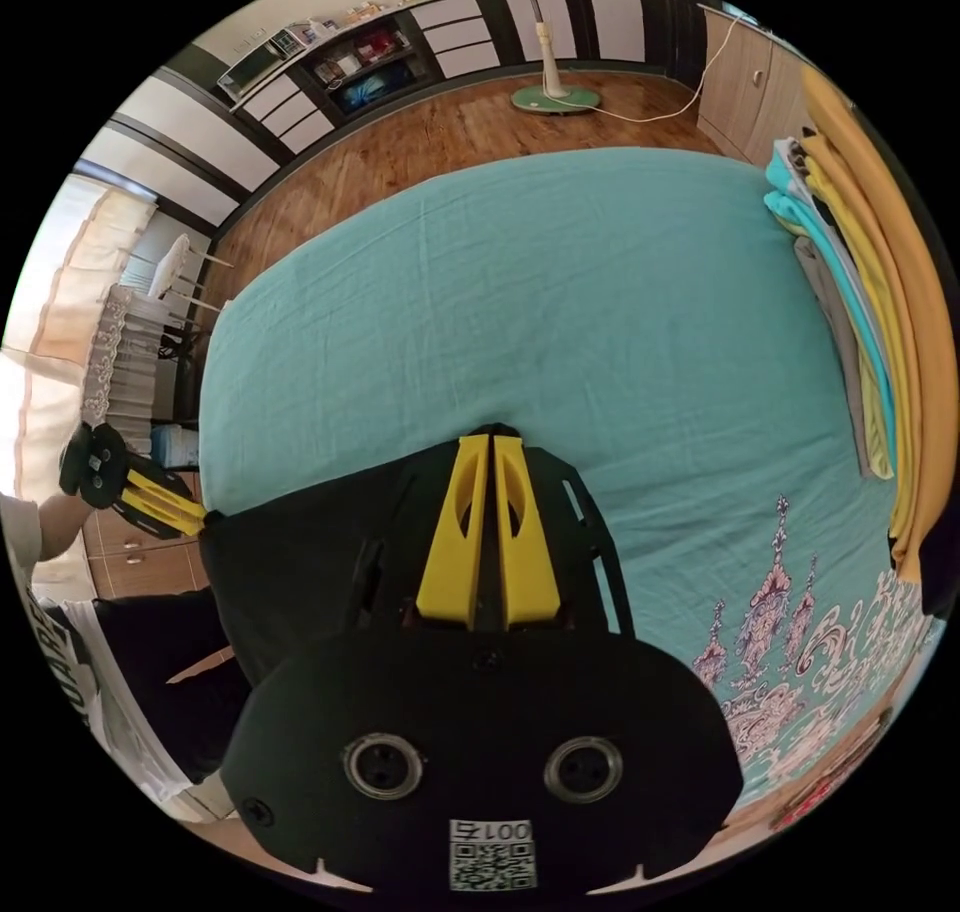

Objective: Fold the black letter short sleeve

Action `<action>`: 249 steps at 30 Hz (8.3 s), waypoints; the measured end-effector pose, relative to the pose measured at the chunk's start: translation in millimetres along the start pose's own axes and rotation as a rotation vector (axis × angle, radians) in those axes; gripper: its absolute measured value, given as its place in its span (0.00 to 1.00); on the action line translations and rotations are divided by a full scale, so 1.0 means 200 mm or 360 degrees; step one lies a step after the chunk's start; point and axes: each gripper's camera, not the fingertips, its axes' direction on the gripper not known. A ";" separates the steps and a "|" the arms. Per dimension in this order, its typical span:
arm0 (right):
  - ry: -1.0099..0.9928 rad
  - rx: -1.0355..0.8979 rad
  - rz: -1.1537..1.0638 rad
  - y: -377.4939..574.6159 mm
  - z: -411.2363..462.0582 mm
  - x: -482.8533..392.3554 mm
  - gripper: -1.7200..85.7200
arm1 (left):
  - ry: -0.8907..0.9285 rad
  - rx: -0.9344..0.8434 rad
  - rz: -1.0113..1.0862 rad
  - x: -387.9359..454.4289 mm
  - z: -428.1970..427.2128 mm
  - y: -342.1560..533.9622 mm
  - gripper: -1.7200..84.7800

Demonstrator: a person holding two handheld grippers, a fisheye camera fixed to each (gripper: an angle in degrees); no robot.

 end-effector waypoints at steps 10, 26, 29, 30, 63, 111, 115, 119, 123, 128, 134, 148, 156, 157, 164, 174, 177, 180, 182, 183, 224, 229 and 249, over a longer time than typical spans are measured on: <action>0.0214 0.0039 0.0042 0.10 0.14 -0.08 0.03 | 0.0219 0.0165 -0.0124 0.16 0.07 0.16 0.01; 0.0510 0.0314 0.0144 1.26 -0.09 -0.14 0.08 | 0.0124 0.0115 -0.0518 0.88 0.08 0.18 0.01; 0.0870 0.0397 0.0559 1.92 -0.09 -0.16 0.06 | 0.0081 0.0089 -0.0309 1.20 0.07 0.03 0.02; 0.0930 0.0374 0.0652 2.06 -0.07 -0.16 0.05 | 0.0090 0.0091 -0.0251 1.27 0.08 -0.01 0.02; -0.1266 0.1579 0.1747 5.27 1.74 -0.25 0.14 | 0.0012 -0.0144 0.0733 3.64 0.71 -0.96 0.00; -0.0883 0.0588 0.0625 2.31 1.40 0.17 0.08 | 0.0925 0.0536 -0.1055 0.34 0.45 -0.17 0.00; -0.0639 0.0673 0.0791 2.45 1.28 -0.17 0.11 | 0.1222 0.0655 -0.1205 0.09 0.60 -0.09 0.01; -0.0385 0.0416 0.0992 2.57 1.37 -0.66 0.13 | 0.1269 0.0617 -0.1327 -0.08 0.67 -0.09 0.03; -0.0270 0.0174 0.1089 2.55 1.47 -1.09 0.13 | 0.1306 0.0656 -0.1442 -0.22 0.70 -0.09 0.05; -0.0070 0.0199 0.1250 2.32 1.53 -1.39 0.06 | 0.0977 0.0453 -0.1337 -0.35 0.62 -0.26 0.12; 0.0224 0.0266 0.1278 2.23 1.37 -1.73 0.05 | 0.0824 0.0456 -0.1279 -0.50 0.57 -0.44 0.02; 0.0374 0.0229 0.1146 2.29 1.51 -2.34 0.06 | 0.1272 0.0673 -0.1613 -0.70 0.73 -0.16 0.09; 0.0608 0.0171 0.1152 2.27 1.50 -2.57 0.05 | 0.1516 0.0623 -0.1565 -0.57 0.75 -0.09 0.15; 0.0628 0.0235 0.1127 2.30 1.45 -2.61 0.05 | 0.1583 0.0674 -0.1578 -0.55 0.76 -0.10 0.16; 0.0552 0.0636 0.1014 2.51 1.11 -2.73 0.04 | 0.2042 0.0923 -0.1635 -0.36 0.78 -0.09 0.21; 0.0413 0.0824 0.0749 2.71 0.64 -2.68 0.03 | 0.2302 0.1630 -0.1847 -0.30 0.57 0.03 0.08; 0.0193 0.0842 0.0854 2.88 0.56 -2.62 0.03 | 0.2190 0.1470 -0.1766 -0.27 0.37 0.05 0.05; 0.0026 0.0920 0.1044 3.03 0.51 -2.42 0.03 | 0.2032 0.1246 -0.1799 -0.22 0.11 -0.04 0.03; 0.0228 0.1053 0.0913 3.04 0.31 -2.16 0.03 | 0.1973 0.1199 -0.1490 -0.22 -0.17 -0.32 0.03; 0.0301 0.1098 0.0882 3.03 0.25 -2.08 0.03 | 0.1961 0.1203 -0.1391 -0.22 -0.26 -0.41 0.03; -0.0646 0.1655 0.0755 3.92 -1.36 -1.24 0.03 | 0.1601 0.0389 -0.0402 0.97 -3.18 -0.07 0.02; -0.0368 0.1874 0.0703 3.80 -1.94 -0.68 0.03 | 0.1772 0.0611 -0.0332 0.92 -3.84 -0.60 0.02; -0.0228 0.1379 0.0902 2.97 -2.24 0.74 0.04 | 0.0995 0.0760 -0.0453 0.33 -4.77 -1.07 0.02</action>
